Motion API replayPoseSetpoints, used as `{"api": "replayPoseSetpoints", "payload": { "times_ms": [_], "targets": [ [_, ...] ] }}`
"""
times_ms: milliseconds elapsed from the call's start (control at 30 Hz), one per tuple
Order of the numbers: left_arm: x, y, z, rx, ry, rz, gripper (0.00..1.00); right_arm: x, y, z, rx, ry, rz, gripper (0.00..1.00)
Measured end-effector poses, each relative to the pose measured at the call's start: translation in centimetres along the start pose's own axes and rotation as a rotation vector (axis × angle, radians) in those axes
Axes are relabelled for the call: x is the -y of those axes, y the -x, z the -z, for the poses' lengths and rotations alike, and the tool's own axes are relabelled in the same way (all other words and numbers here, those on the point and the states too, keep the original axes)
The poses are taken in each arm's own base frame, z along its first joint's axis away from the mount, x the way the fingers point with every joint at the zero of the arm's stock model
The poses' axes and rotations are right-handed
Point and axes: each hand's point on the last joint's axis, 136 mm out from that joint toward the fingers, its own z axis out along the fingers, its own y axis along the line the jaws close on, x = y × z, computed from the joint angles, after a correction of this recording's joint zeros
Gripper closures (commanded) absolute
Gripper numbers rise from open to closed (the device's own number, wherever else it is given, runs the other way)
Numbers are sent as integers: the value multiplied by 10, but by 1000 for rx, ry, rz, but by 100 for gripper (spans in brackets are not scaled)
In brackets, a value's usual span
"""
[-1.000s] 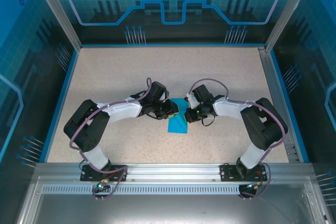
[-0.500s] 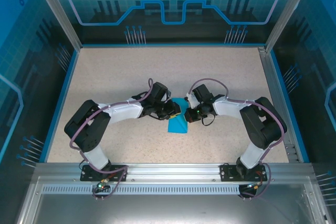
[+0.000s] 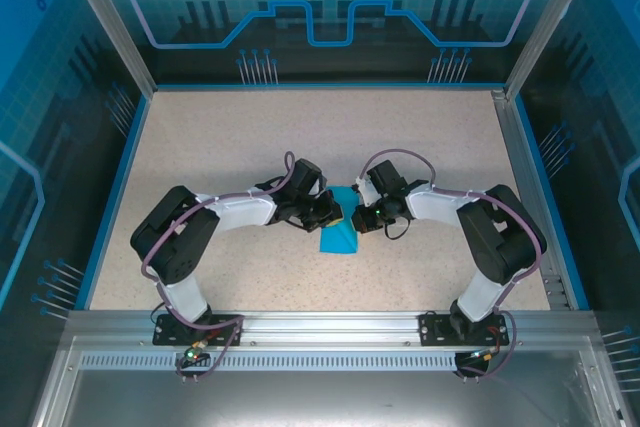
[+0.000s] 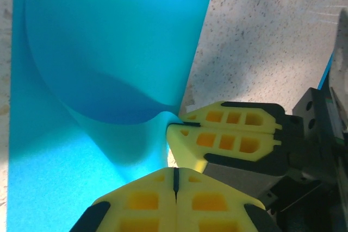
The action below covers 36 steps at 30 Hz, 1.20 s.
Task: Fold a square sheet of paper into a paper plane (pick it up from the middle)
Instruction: Fold the triangle a second time at the center of the table.
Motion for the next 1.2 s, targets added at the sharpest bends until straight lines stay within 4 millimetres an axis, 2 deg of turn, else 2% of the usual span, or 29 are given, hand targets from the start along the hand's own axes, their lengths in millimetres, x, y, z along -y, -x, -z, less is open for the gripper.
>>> {"api": "replayPoseSetpoints", "payload": {
  "times_ms": [333, 800, 1200],
  "targets": [
    [2, 2, -1, 5, -12, -2, 100, 0, 0, -1, -1, 0, -1, 97],
    [-17, -1, -17, -24, 30, 22, 100, 0, 0, -1, -1, 0, -1, 97],
    [-25, -3, -22, -36, 52, 28, 100, 0, 0, -1, -2, 0, -1, 93]
  ]
}}
